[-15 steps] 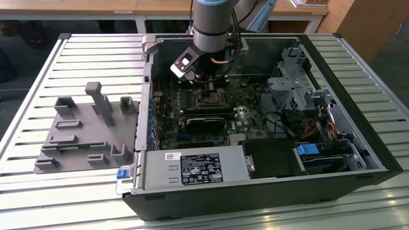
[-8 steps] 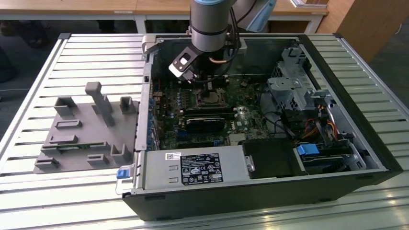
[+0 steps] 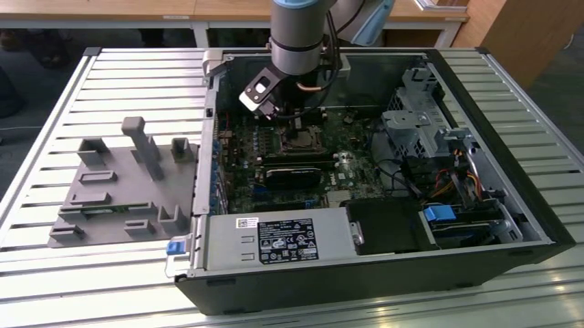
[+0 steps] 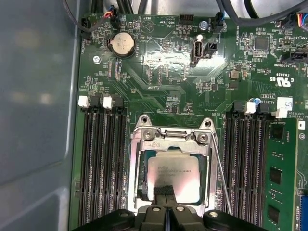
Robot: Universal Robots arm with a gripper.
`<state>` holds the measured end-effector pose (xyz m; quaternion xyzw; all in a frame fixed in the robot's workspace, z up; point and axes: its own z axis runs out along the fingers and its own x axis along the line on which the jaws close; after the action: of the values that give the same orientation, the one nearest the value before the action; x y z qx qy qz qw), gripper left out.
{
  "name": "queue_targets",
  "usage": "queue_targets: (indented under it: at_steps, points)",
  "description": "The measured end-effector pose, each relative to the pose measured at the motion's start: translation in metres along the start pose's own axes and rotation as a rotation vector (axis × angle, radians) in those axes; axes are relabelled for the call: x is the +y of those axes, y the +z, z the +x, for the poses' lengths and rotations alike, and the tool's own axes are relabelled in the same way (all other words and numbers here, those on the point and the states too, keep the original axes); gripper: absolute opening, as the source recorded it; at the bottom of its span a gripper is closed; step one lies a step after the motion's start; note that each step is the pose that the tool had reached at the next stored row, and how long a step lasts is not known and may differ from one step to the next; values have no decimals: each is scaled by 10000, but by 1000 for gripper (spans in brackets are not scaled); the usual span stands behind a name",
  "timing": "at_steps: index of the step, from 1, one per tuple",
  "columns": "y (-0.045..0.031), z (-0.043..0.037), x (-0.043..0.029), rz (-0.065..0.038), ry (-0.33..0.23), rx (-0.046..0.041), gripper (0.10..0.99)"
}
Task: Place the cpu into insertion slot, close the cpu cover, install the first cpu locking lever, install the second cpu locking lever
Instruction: 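Close the cpu cover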
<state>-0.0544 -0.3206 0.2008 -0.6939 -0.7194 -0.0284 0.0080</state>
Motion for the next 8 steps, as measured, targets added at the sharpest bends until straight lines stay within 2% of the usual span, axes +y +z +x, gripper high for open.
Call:
queue_targets:
  at_steps: [8]
  points:
    - [29,10,28,-9,-1,-12,106]
